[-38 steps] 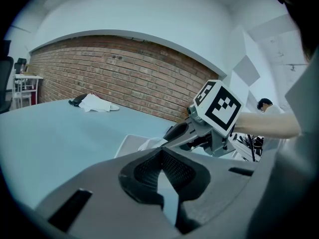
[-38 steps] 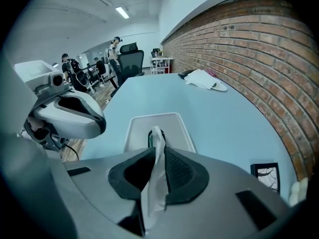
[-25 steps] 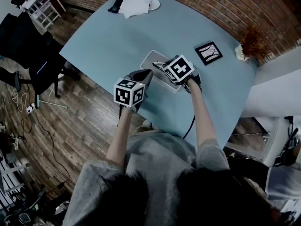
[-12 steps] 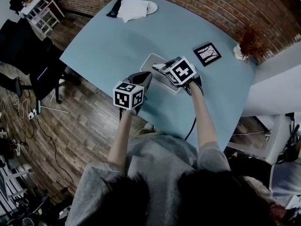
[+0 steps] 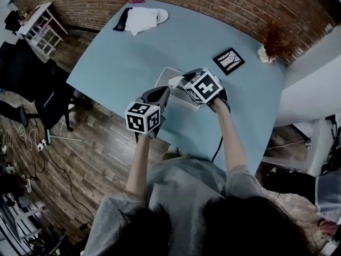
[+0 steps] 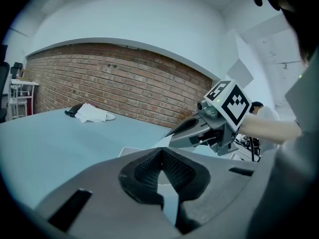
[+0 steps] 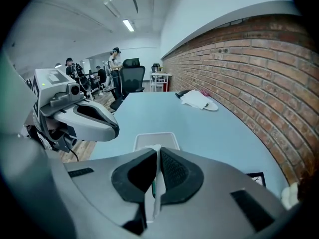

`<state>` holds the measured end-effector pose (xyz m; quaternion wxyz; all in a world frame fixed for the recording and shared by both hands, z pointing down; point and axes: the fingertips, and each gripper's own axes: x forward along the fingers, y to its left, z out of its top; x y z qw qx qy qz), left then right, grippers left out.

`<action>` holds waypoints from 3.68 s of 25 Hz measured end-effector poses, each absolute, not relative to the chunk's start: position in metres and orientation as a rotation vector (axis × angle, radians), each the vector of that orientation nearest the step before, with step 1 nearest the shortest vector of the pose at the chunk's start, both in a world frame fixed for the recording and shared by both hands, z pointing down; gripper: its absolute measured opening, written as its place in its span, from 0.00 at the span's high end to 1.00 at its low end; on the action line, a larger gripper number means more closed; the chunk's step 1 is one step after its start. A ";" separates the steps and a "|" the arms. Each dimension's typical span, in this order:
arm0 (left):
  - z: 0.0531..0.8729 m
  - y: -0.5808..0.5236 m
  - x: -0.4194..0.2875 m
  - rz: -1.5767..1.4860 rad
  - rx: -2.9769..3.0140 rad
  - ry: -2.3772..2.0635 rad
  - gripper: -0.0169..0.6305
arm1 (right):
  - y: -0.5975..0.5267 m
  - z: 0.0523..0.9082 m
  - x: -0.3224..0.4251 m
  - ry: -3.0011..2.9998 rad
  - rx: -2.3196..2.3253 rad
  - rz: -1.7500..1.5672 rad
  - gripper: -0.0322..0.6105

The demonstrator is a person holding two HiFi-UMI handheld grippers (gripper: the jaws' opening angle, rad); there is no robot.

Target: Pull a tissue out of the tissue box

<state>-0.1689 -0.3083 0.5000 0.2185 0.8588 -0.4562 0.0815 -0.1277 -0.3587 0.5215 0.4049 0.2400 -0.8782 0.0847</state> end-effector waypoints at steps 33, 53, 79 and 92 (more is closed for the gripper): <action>0.440 -0.285 -0.158 0.139 2.547 -1.262 0.97 | -0.335 0.454 -0.104 -2.339 0.756 0.121 0.95; 0.394 -0.265 -0.149 0.110 2.691 -1.315 0.97 | -0.307 0.410 -0.072 -2.568 0.963 0.098 0.95; 0.399 -0.228 -0.126 0.085 2.735 -1.395 0.97 | -0.253 0.420 -0.046 -2.706 1.039 0.060 0.95; 0.404 -0.229 -0.120 0.092 2.710 -1.436 0.97 | -0.255 0.417 -0.038 -2.725 1.013 0.034 0.95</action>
